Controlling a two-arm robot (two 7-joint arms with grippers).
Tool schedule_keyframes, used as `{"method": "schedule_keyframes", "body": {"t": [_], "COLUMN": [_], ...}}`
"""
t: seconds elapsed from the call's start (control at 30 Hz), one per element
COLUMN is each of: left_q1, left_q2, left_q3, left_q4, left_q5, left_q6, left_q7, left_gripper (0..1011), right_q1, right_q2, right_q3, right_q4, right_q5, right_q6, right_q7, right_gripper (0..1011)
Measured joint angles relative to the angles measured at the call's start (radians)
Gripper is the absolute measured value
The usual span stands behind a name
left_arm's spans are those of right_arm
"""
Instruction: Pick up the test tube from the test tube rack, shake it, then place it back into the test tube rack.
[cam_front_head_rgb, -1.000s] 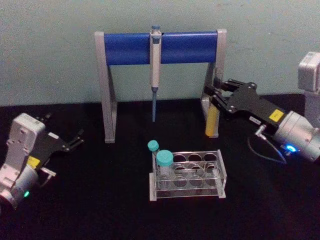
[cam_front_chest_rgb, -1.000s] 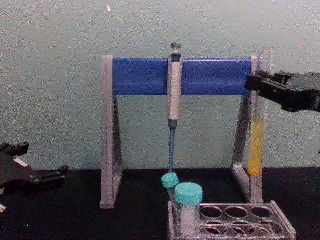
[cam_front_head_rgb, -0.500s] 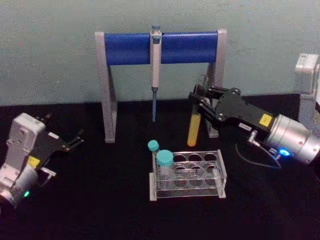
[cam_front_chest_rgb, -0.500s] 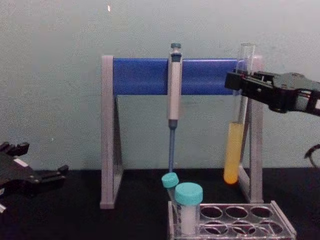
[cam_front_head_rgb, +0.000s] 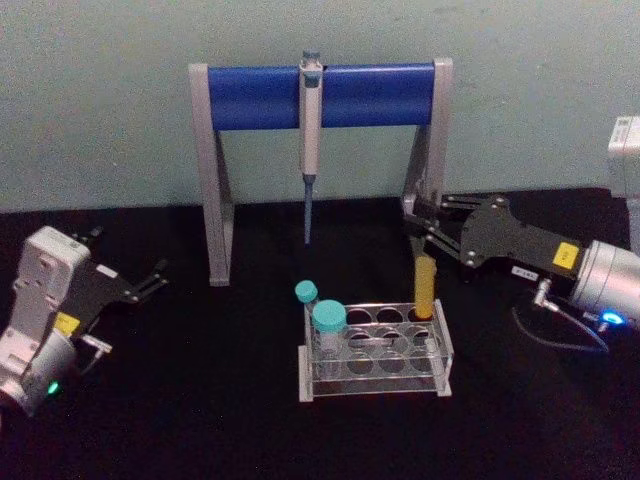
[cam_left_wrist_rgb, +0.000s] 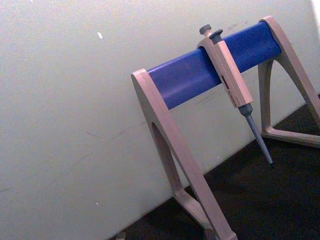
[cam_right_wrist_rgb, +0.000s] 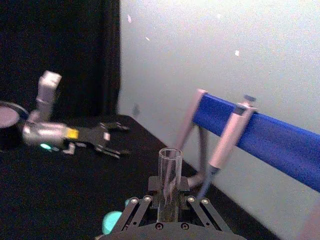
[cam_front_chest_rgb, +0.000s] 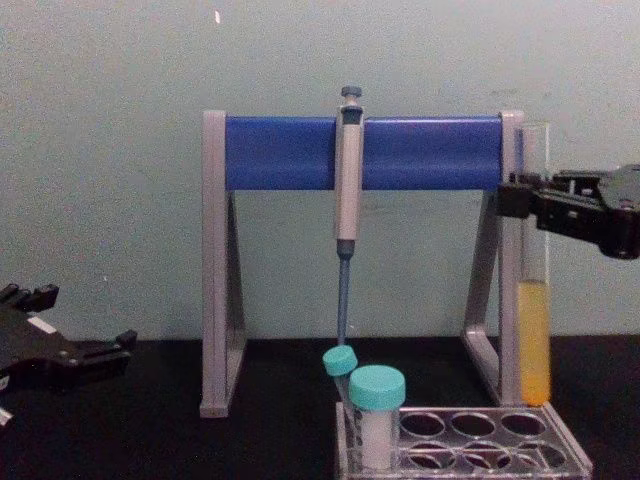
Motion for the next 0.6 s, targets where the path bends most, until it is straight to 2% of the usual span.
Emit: {"method": "schedule_keyframes", "body": {"t": [0.2,0.33,0.47,0.6], "left_q1": [0.0,0.0,0.0,0.0], "left_q2": [0.0,0.0,0.0,0.0], "left_q3": [0.0,0.0,0.0,0.0], "left_q4": [0.0,0.0,0.0,0.0], "left_q5": [0.0,0.0,0.0,0.0], "left_q6": [0.0,0.0,0.0,0.0], "left_q7": [0.0,0.0,0.0,0.0], "left_gripper": [1001,1001,1001,1001], "right_q1": [-0.017,-0.024,-0.023,-0.016], "right_q2": [0.003,-0.024,-0.059,-0.096], "right_q3": [0.016,0.032,0.044,0.055], "right_q4": [-0.021,-0.02,-0.001,0.027], "right_q5": [-0.071,-0.111,-0.113,-0.085], "right_q6": [-0.019,-0.044,-0.062,-0.078], "right_q7": [-0.085,-0.135,-0.148,-0.132], "right_gripper": [233,233,233,233]}}
